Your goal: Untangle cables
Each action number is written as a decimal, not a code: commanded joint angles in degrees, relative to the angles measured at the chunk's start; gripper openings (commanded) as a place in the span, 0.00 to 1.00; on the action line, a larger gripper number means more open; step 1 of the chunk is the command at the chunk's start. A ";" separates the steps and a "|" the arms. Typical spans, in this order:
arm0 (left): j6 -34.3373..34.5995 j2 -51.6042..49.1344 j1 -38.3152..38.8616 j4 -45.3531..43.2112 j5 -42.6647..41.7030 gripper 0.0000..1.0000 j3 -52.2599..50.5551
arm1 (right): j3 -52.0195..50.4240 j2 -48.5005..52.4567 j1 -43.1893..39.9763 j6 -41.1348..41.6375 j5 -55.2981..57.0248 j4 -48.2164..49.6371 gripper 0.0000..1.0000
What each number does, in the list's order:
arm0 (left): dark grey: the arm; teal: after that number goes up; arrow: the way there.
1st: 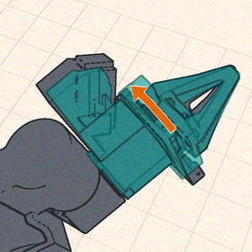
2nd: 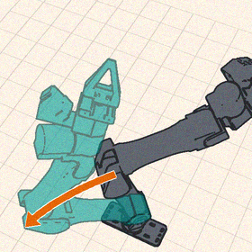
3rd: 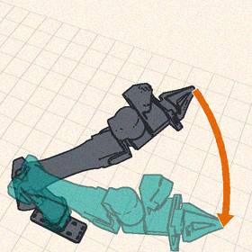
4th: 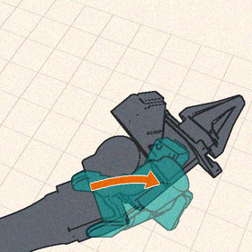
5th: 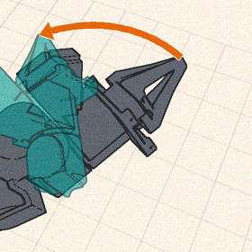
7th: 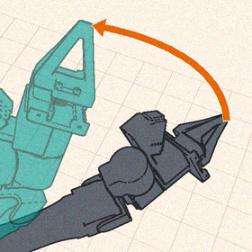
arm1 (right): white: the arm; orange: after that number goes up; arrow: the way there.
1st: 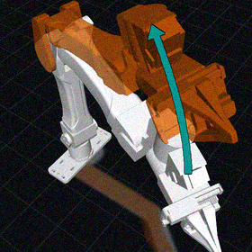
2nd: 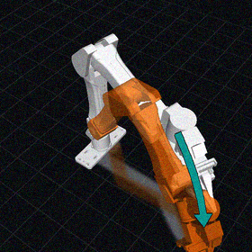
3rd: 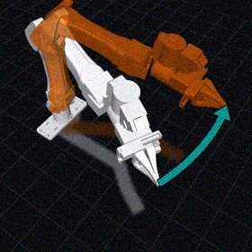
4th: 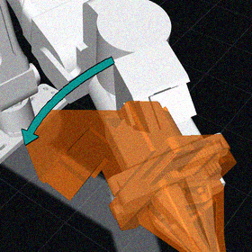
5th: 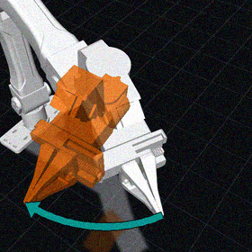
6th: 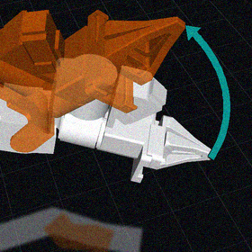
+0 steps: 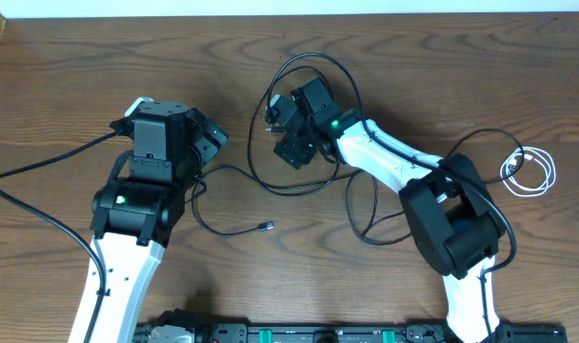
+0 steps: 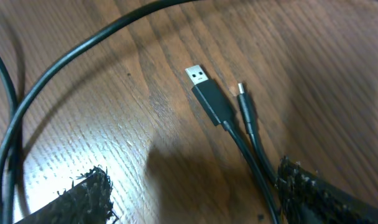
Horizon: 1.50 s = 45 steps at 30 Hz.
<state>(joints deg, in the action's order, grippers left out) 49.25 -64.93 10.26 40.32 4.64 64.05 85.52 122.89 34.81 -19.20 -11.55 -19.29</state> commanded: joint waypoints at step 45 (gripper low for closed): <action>-0.50 -0.17 -0.28 0.20 0.35 0.89 0.68 | 10.49 1.44 -0.55 3.10 3.06 -0.87 0.01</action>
<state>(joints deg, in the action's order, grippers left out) 49.25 -64.93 10.26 40.34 4.64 64.05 92.55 129.75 35.35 -16.69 -9.23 -18.76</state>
